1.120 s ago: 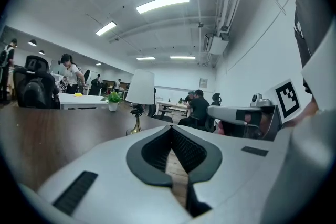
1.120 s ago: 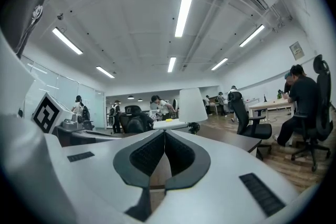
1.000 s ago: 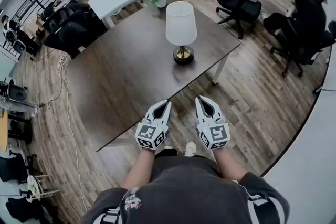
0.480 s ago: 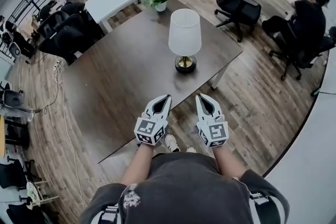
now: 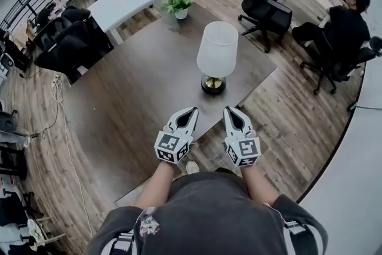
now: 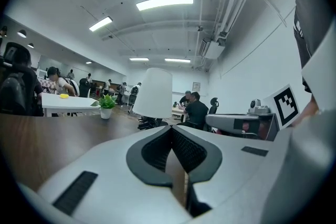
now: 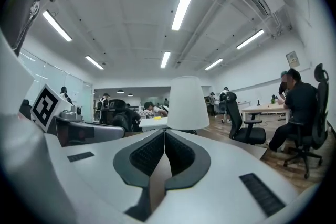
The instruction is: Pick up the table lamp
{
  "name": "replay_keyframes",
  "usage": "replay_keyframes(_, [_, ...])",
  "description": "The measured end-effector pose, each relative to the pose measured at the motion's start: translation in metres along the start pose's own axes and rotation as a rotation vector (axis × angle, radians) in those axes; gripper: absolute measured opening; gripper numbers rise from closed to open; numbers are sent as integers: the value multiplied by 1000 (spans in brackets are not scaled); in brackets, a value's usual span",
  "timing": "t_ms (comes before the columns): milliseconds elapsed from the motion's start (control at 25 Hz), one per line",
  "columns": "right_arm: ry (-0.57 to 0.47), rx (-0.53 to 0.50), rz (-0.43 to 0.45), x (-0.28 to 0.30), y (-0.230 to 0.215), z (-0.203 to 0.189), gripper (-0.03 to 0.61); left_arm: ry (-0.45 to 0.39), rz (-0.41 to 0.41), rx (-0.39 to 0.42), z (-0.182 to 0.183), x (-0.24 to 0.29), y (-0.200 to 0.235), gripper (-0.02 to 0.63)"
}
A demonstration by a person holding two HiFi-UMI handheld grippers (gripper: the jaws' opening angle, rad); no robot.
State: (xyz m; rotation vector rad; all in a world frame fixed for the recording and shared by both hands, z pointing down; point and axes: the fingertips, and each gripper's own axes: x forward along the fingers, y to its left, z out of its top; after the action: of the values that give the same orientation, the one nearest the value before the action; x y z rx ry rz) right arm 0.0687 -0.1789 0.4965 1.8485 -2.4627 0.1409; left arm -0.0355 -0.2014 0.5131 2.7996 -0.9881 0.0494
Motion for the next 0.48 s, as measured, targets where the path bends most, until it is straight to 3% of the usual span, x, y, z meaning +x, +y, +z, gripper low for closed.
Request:
replay_keyframes(240, [47,10,-16,23,-10,-11,25,1,-19,-5,0,18,17,8])
replay_keyframes(480, [85,-8,8,48,-32,-27,26,16,18,-17,-5,44,37,8])
